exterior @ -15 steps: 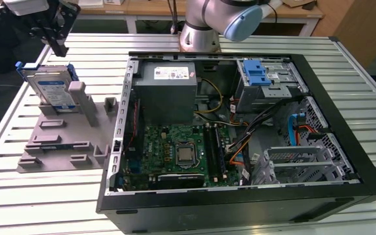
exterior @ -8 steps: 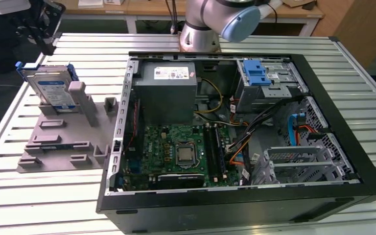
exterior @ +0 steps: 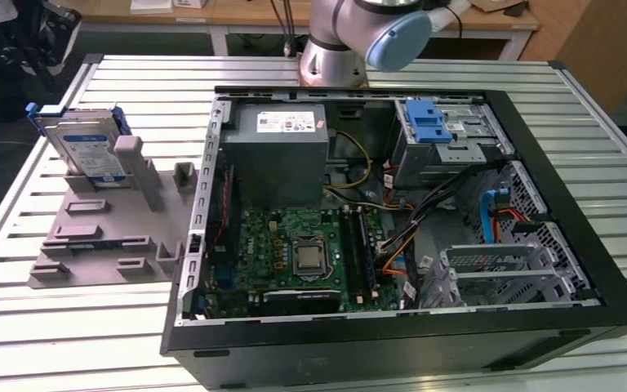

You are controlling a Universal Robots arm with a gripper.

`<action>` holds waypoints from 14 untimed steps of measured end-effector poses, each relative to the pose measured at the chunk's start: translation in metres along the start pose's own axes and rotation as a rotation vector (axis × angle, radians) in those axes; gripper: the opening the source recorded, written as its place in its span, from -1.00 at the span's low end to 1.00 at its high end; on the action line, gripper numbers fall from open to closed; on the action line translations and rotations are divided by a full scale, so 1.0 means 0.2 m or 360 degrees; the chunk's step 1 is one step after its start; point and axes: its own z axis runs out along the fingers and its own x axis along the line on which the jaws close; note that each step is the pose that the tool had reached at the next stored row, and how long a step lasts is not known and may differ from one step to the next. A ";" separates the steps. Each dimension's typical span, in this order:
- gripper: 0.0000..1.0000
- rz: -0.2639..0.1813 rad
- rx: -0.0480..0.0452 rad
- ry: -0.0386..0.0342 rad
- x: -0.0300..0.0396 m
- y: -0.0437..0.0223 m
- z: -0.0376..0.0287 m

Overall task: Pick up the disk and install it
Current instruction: 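Reach for the disk, then pick up the disk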

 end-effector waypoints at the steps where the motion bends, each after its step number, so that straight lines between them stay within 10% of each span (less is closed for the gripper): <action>1: -0.79 0.0000 0.0000 0.0000 0.020 0.002 0.005; 8: -0.79 0.0000 0.0001 0.0009 0.138 0.019 0.032; 14: -0.79 0.0000 0.0001 0.0010 0.169 0.018 0.036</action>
